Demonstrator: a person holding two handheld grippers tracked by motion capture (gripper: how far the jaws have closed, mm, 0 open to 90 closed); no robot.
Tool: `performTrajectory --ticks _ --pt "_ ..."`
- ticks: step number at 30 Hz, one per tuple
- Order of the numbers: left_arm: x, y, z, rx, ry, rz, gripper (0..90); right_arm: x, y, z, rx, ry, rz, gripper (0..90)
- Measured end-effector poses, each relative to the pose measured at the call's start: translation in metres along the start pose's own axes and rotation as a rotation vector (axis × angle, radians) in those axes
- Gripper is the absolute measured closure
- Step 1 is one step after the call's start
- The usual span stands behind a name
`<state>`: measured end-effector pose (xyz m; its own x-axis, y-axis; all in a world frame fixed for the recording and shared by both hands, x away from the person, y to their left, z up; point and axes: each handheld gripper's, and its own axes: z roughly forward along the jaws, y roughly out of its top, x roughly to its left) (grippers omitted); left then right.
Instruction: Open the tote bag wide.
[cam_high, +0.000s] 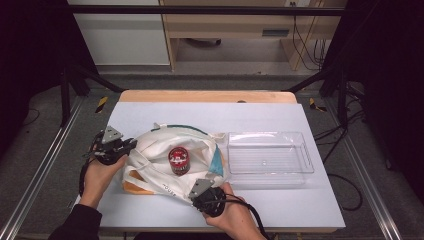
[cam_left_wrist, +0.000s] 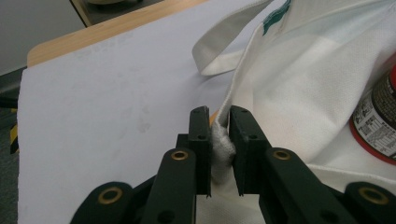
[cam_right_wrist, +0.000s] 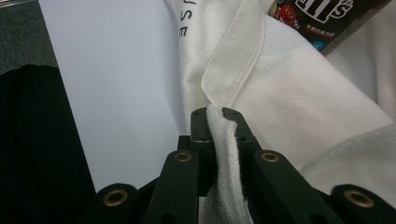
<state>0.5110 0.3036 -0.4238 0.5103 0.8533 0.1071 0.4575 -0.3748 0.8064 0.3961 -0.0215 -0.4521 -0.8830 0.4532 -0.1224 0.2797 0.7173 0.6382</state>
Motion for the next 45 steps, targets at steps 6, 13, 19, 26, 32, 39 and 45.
performTrajectory --ticks 6,13,19,26,32,39,45 --pt "0.000 -0.001 -0.007 -0.009 -0.008 -0.012 78.5 -0.001 -0.002 0.002 -0.016 -0.001 0.017 83.6" --pt "-0.015 0.008 -0.031 -0.057 0.011 0.012 71.2 -0.003 -0.002 -0.001 -0.041 0.004 0.035 73.5" --pt "-0.026 0.010 -0.053 -0.081 0.034 0.032 64.8 -0.001 0.002 -0.005 -0.057 0.006 0.038 58.9" --pt "-0.049 0.005 -0.065 -0.081 -0.010 0.050 61.9 -0.001 0.011 -0.013 -0.075 -0.030 0.029 46.4" --pt "-0.070 -0.005 -0.053 -0.079 -0.042 0.053 56.5 -0.009 0.026 -0.033 -0.119 -0.065 0.023 44.5" --pt "-0.081 -0.018 -0.040 -0.043 -0.045 0.053 52.3 -0.036 0.051 -0.055 -0.141 -0.118 0.009 45.5" --pt "-0.081 -0.028 -0.035 -0.011 -0.035 0.064 51.3 -0.081 0.074 -0.054 -0.117 -0.156 0.028 50.7"
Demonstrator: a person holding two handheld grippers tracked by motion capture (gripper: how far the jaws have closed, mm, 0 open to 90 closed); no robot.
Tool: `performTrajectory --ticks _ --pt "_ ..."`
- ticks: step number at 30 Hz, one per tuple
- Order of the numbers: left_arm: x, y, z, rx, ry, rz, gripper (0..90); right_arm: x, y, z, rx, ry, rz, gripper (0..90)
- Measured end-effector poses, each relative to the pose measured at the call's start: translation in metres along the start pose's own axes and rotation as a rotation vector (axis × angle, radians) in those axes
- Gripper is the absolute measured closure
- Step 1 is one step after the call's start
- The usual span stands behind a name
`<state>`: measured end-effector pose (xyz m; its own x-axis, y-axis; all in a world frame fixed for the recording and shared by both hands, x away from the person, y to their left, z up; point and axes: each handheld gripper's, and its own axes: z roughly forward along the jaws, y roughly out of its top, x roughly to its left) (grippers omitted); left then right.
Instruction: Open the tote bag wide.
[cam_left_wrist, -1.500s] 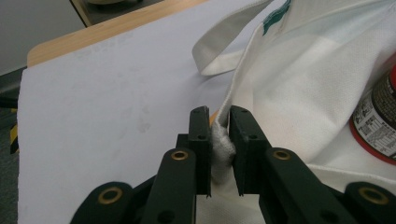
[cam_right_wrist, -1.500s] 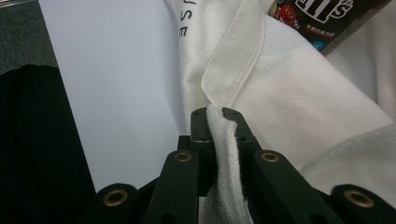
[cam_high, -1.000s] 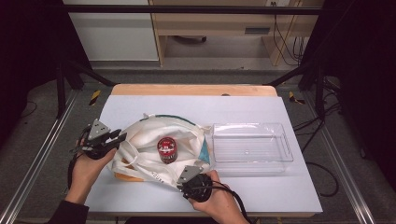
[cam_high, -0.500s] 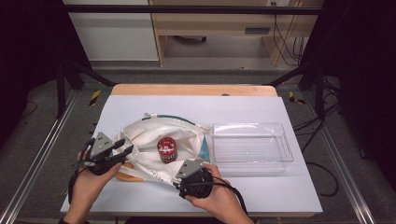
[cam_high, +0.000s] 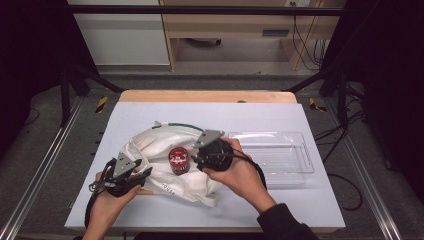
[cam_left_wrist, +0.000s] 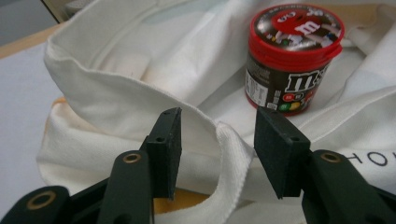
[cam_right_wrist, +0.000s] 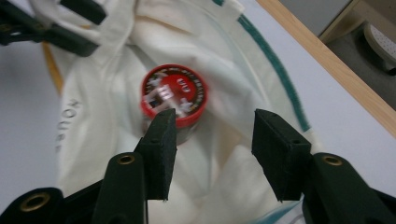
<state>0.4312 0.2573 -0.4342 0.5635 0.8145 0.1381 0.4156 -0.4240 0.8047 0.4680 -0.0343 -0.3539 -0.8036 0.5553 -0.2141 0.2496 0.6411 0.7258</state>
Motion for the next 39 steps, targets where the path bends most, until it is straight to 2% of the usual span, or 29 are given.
performTrajectory --ticks 2,6,10,14,19,21,24,27,30,34,36,39 --pt "0.001 -0.003 0.001 0.000 -0.011 -0.013 52.2 -0.013 0.007 0.009 0.029 0.004 -0.003 51.7" --pt "0.001 -0.006 0.002 0.006 -0.026 -0.008 57.5 -0.033 0.016 0.032 0.090 0.003 -0.018 52.8" --pt "0.000 -0.009 0.001 0.009 -0.045 -0.004 66.9 -0.045 0.023 0.053 0.140 0.014 -0.031 53.2" --pt "0.000 -0.009 0.002 0.012 -0.058 -0.002 73.0 -0.048 0.029 0.067 0.182 0.029 -0.050 53.8" --pt "-0.002 -0.008 0.003 0.010 -0.041 0.027 77.5 -0.048 0.033 0.081 0.243 0.054 -0.086 56.7" --pt "-0.002 -0.008 0.003 0.006 -0.038 0.035 78.3 -0.046 0.033 0.085 0.251 0.065 -0.090 59.8" --pt "-0.002 -0.008 0.001 0.009 -0.052 0.014 78.8 -0.046 0.031 0.088 0.277 0.062 -0.110 67.4" --pt "-0.002 -0.008 0.001 0.006 -0.052 0.012 79.0 -0.049 0.030 0.089 0.286 0.058 -0.093 78.7" --pt "-0.003 -0.007 0.000 -0.002 -0.049 0.014 79.6 -0.051 0.030 0.091 0.295 0.045 -0.096 86.7" --pt "-0.002 -0.008 -0.002 0.007 -0.058 0.013 81.5 -0.054 0.033 0.087 0.257 0.022 -0.075 88.6" --pt "-0.001 -0.009 -0.003 0.012 -0.062 0.015 82.3 -0.059 0.036 0.083 0.216 0.001 -0.053 88.8" --pt "-0.001 -0.009 -0.002 0.022 -0.065 0.023 83.0 -0.066 0.039 0.079 0.193 -0.024 -0.029 89.0"
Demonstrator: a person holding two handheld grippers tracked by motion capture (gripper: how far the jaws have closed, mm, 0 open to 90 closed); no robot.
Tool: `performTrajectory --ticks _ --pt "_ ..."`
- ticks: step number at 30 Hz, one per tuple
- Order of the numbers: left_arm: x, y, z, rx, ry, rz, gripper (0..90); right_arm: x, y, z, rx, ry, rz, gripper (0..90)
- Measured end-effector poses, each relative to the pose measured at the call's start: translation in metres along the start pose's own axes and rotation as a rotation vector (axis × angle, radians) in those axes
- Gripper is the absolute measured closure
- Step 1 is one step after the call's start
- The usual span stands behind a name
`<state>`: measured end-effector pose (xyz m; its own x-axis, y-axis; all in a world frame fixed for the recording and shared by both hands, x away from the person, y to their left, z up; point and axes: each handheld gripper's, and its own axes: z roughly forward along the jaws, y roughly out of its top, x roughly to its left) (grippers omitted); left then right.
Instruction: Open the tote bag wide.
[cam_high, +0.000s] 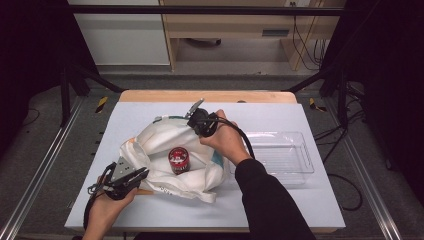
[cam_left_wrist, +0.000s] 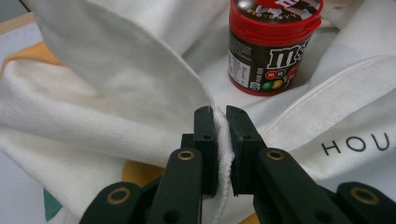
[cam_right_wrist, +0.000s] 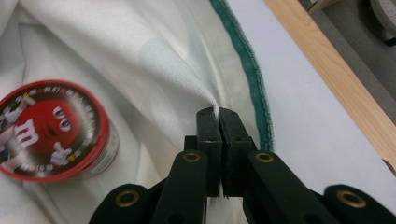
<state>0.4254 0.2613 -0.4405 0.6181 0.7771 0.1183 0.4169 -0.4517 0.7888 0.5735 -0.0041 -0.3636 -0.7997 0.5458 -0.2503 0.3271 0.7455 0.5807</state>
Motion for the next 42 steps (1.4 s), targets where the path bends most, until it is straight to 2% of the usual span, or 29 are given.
performTrajectory --ticks 7,15,17,22,26,30,32,36,38,42 --pt "0.001 -0.002 -0.001 0.011 0.001 0.007 83.4 -0.012 0.002 0.002 -0.026 -0.015 0.054 89.1" --pt "0.000 -0.003 -0.003 0.018 0.002 0.016 83.6 -0.016 0.001 -0.001 -0.046 -0.019 0.071 89.1" --pt "0.000 -0.003 -0.004 0.021 0.003 0.018 83.7 -0.020 0.000 -0.002 -0.058 -0.022 0.090 89.1" --pt "-0.001 -0.003 -0.004 0.025 0.005 0.021 83.8 -0.030 -0.004 0.003 -0.054 -0.010 0.129 89.1" --pt "0.001 -0.004 -0.005 0.030 0.002 0.021 83.8 -0.034 -0.005 0.005 -0.064 -0.020 0.147 89.1" --pt "0.001 -0.005 -0.005 0.031 0.002 0.019 83.8 -0.035 -0.007 0.010 -0.047 -0.025 0.153 89.1" --pt "0.001 -0.005 -0.004 0.028 0.003 0.015 83.9 -0.033 -0.008 0.015 -0.016 -0.029 0.142 88.9" --pt "0.001 -0.005 -0.004 0.024 0.009 0.017 83.8 -0.029 -0.009 0.020 -0.004 -0.030 0.133 88.5" --pt "0.001 -0.005 -0.003 0.023 0.009 0.016 83.7 -0.028 -0.009 0.020 -0.003 -0.023 0.126 87.0" --pt "0.001 -0.005 -0.002 0.020 0.009 0.013 83.6 -0.026 -0.010 0.019 -0.013 -0.007 0.129 71.6"
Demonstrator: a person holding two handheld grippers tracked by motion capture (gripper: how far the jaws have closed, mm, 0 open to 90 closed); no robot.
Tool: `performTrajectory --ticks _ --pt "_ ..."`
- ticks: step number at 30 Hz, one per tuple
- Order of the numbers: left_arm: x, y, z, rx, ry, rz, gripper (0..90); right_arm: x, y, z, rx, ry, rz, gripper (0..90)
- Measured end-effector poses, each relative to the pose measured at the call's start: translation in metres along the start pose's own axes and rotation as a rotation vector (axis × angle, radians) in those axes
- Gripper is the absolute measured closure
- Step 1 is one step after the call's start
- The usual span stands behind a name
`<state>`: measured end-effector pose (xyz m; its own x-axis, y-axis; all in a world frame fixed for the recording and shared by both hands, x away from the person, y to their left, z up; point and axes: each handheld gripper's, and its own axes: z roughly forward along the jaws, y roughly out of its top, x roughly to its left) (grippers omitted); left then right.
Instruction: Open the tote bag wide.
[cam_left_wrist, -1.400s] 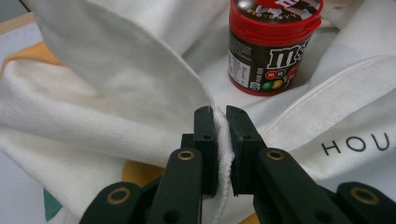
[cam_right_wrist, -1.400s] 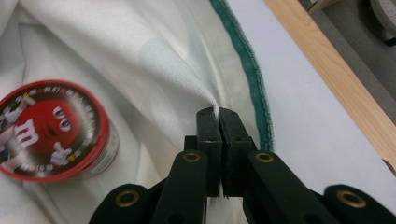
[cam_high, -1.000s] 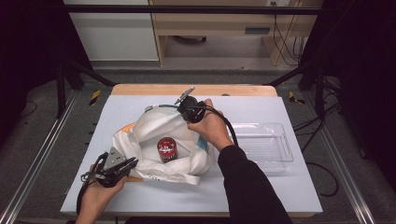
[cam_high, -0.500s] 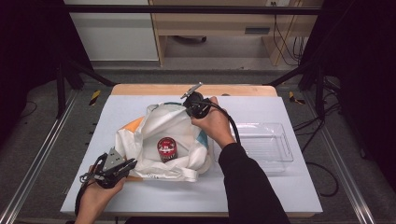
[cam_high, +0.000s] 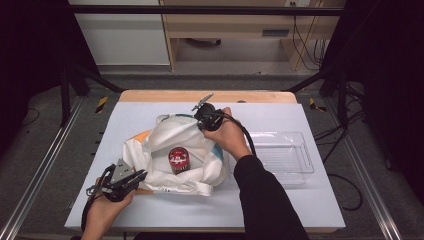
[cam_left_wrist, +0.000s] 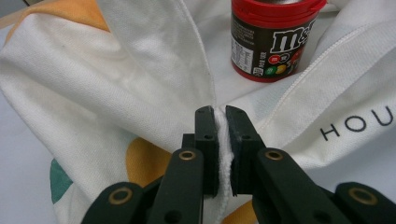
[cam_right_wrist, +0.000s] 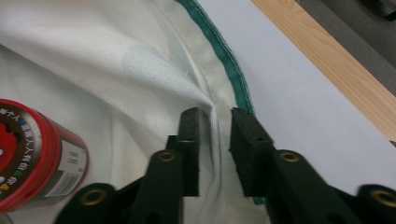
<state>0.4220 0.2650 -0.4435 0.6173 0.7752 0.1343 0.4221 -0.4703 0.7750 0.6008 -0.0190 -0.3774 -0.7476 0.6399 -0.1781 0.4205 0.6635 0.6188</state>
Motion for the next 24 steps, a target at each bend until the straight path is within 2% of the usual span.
performTrajectory --ticks 4,8,11,17,24 --pt "0.000 0.000 0.000 -0.002 0.004 -0.001 83.5 0.006 0.000 -0.006 -0.022 0.004 -0.002 60.9" --pt "0.000 0.000 0.001 -0.003 0.004 -0.003 83.4 0.009 0.002 -0.014 -0.054 0.006 -0.008 57.1" --pt "0.000 0.000 0.001 -0.005 0.003 -0.006 83.4 0.012 0.003 -0.023 -0.071 0.014 -0.015 55.8" --pt "0.000 0.000 0.001 -0.008 0.004 -0.010 83.4 0.016 0.000 -0.042 -0.085 0.001 -0.023 55.7" --pt "0.000 0.000 0.001 -0.010 0.003 -0.019 83.2 0.028 -0.014 -0.069 -0.105 0.002 -0.025 55.6"
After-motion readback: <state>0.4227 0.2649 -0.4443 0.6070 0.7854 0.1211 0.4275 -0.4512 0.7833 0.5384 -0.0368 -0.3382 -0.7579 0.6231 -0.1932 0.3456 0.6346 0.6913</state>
